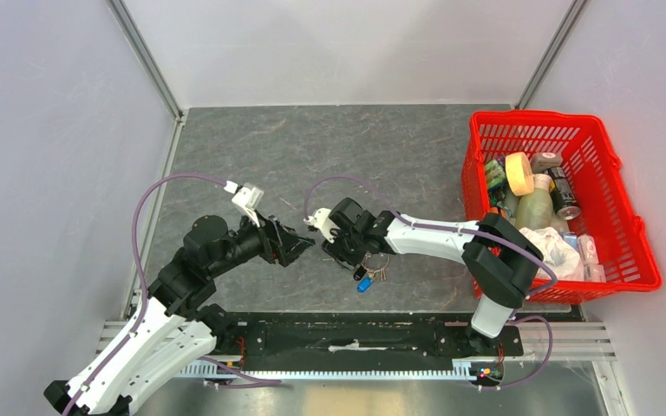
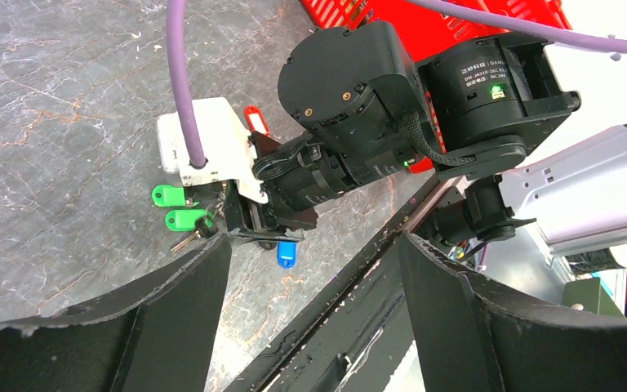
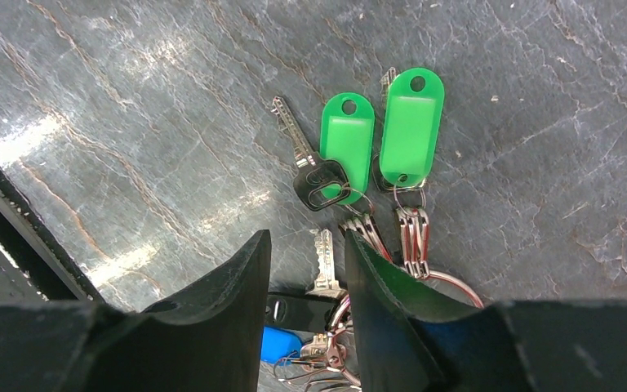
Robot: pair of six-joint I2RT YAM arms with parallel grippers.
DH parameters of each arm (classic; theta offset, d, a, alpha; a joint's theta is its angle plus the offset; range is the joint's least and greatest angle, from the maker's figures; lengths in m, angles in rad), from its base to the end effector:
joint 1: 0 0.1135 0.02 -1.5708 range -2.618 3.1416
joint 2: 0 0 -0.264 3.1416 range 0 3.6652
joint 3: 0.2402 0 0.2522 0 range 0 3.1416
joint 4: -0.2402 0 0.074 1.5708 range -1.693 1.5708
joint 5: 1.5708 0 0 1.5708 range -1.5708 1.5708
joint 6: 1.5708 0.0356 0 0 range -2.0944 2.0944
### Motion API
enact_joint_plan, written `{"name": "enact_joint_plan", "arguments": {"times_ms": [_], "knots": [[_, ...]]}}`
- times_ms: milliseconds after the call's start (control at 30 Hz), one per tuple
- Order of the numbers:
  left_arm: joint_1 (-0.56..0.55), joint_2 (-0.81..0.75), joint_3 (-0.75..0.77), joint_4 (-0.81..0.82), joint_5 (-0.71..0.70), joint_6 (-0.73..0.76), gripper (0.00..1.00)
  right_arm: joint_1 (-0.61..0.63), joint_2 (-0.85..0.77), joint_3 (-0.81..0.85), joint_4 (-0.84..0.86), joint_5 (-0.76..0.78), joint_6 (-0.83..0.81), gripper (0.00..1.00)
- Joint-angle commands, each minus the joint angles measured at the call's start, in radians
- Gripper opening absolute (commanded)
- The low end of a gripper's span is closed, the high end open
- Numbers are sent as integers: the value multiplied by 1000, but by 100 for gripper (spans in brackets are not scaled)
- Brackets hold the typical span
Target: Put the keys on the keyring
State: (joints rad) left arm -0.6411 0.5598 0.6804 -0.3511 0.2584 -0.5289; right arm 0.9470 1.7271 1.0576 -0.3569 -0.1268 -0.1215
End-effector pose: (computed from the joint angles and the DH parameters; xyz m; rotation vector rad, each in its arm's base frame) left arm 0.1050 -0.0897 0.3180 0.3043 1.9009 -1.0455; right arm 0.1991 0.2843 0.1758 -1.3933 2.2625 0.4520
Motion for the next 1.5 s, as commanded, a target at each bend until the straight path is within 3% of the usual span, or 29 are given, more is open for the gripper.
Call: {"name": "enact_joint_plan", "arguments": {"times_ms": [0,867,1467], "knots": [[-2,-9,14,11,-13,39,82,1,-15,42,25,23,-15,46],[-2,-10,11,9,-13,39,82,-18,32,18,57,-11,17,43],[-2,-7,12,15,-6,36,82,-7,-59,-37,-32,-26,37,39]]}}
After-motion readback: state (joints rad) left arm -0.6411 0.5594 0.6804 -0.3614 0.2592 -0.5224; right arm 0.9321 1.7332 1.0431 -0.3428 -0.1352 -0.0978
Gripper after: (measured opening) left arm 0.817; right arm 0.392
